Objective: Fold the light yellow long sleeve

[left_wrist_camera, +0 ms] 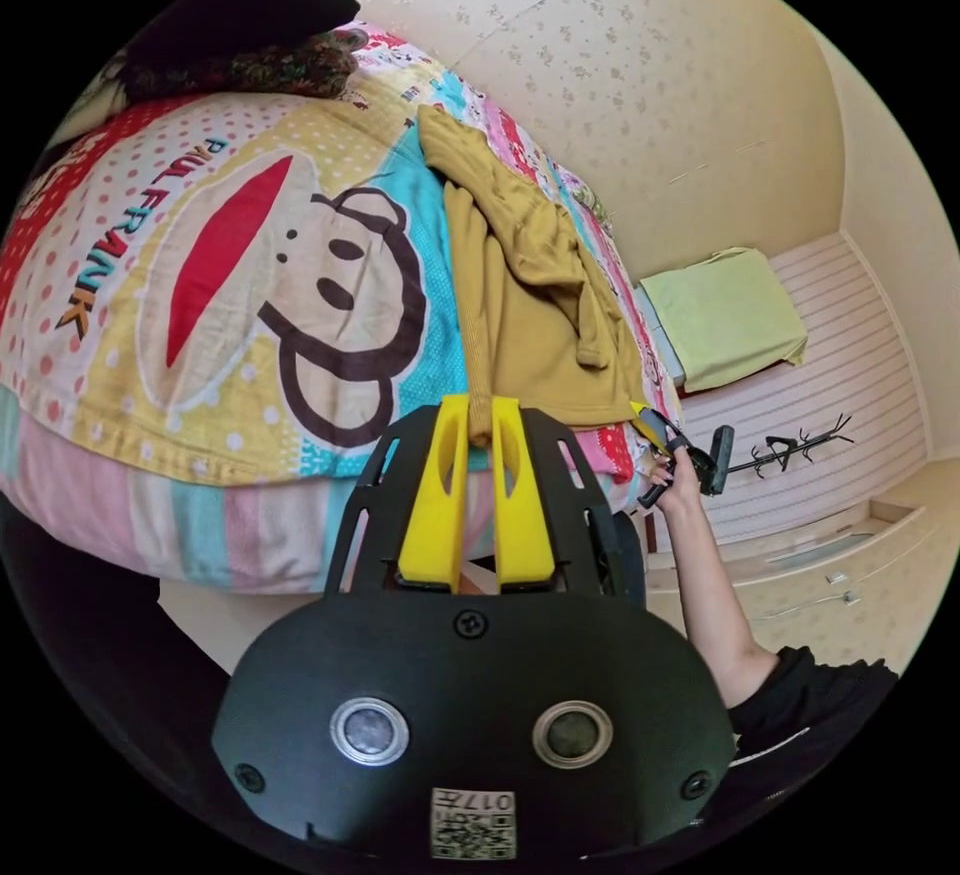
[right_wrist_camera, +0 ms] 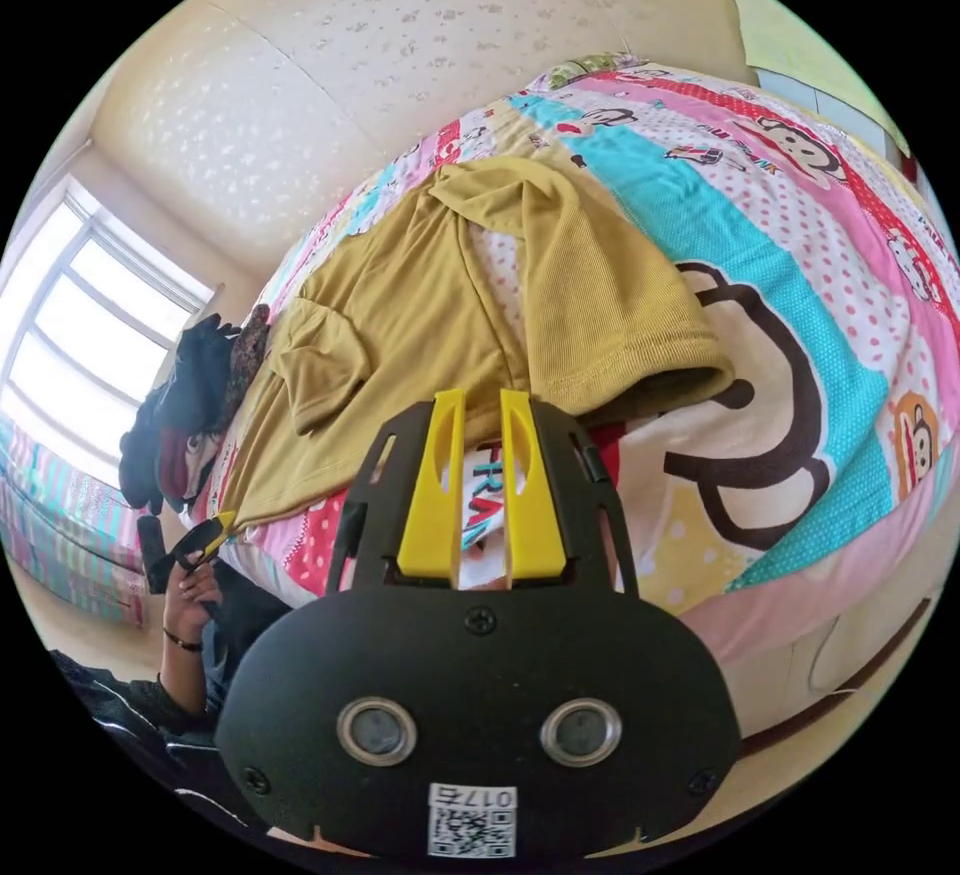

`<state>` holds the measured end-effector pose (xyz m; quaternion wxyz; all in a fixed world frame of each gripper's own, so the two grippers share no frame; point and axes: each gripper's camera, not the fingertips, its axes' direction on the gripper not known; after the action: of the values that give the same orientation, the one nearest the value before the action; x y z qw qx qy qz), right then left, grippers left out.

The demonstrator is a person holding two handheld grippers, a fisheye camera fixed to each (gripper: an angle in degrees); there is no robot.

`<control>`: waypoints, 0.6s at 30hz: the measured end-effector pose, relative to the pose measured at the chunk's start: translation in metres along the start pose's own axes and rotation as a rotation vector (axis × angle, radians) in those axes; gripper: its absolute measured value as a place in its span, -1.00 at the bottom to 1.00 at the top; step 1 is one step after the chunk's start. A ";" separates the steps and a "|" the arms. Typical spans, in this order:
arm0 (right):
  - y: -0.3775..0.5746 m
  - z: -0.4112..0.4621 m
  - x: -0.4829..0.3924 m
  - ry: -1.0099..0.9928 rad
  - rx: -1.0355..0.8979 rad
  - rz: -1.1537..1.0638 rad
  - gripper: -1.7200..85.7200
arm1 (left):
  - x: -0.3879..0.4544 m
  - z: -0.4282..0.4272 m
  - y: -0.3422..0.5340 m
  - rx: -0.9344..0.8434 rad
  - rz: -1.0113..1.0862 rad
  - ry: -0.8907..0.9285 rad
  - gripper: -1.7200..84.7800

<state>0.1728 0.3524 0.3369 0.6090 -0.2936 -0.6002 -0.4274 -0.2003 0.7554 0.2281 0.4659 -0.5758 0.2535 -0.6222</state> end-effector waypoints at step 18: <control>-0.011 0.009 -0.043 0.165 0.012 -0.141 -0.80 | 0.000 0.009 0.009 -0.005 0.097 -0.065 -0.86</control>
<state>0.1622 0.3621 0.2941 0.6265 -0.2106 -0.5698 -0.4884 -0.1885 0.7533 0.2220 0.5022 -0.5839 0.2673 -0.5791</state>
